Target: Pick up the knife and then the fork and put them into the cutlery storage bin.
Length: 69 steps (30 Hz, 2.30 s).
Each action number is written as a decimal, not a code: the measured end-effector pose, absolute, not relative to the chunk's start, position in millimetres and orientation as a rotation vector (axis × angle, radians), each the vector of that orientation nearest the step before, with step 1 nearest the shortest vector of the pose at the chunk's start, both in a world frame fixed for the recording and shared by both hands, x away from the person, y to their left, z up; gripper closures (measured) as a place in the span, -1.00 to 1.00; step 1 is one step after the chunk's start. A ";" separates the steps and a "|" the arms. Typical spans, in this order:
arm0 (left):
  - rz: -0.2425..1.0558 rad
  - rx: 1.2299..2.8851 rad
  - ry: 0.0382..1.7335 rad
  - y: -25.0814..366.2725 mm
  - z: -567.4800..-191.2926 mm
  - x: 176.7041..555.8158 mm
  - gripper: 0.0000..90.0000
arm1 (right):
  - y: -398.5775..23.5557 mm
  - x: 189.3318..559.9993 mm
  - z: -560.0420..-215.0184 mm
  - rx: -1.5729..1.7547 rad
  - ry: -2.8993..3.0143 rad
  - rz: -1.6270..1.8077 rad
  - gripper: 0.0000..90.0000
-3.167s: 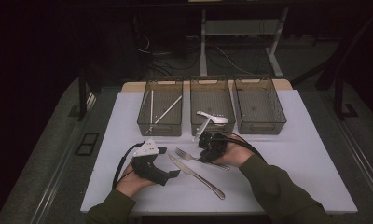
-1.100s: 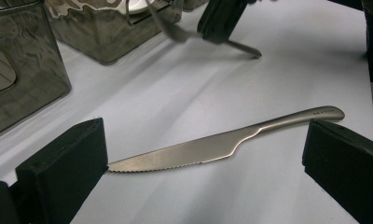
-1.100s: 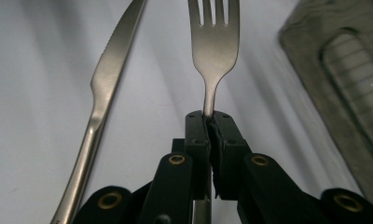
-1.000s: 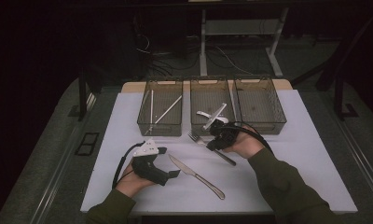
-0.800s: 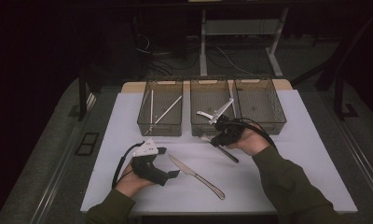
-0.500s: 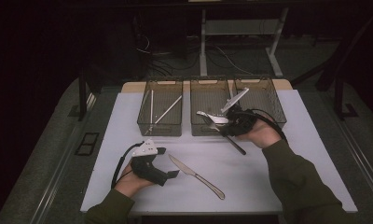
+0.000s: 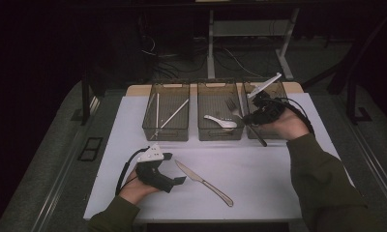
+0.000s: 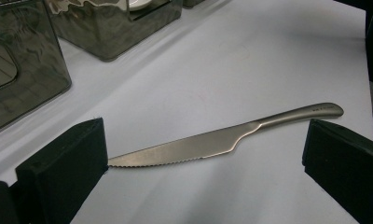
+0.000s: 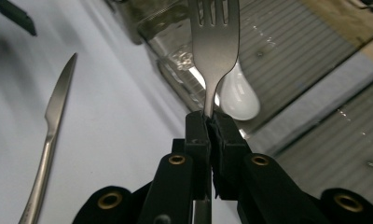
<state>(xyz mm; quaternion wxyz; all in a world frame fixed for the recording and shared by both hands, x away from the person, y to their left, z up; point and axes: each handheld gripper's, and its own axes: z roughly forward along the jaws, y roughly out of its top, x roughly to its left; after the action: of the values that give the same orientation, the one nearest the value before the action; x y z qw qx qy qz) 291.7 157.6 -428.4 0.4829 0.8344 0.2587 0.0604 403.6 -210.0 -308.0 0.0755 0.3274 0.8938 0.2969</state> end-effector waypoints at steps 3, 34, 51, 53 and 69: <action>0.145 2.029 0.636 157.7 -428.7 292.0 -1.00 | -218.5 409.0 -301.6 1.008 2.655 0.891 0.90; 0.143 2.024 0.643 159.4 -429.0 292.2 -1.00 | -284.7 486.5 -308.7 1.286 2.442 0.825 0.90; 0.146 2.029 0.641 159.7 -429.0 291.1 -1.00 | -295.5 505.6 -368.4 1.455 2.493 0.761 0.90; 0.145 2.028 0.641 159.5 -429.0 291.0 -1.00 | -295.9 506.9 -374.5 1.466 2.500 0.746 0.90; 0.146 2.029 0.637 159.8 -428.7 290.7 -1.00 | -285.2 516.6 -399.9 1.505 2.546 0.625 0.87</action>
<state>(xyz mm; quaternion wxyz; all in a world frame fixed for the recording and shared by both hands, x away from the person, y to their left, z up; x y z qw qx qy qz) 290.7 159.8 -428.7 0.4839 0.8330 0.2616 0.0599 516.6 -285.2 -399.9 0.0593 0.4971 0.8406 0.2066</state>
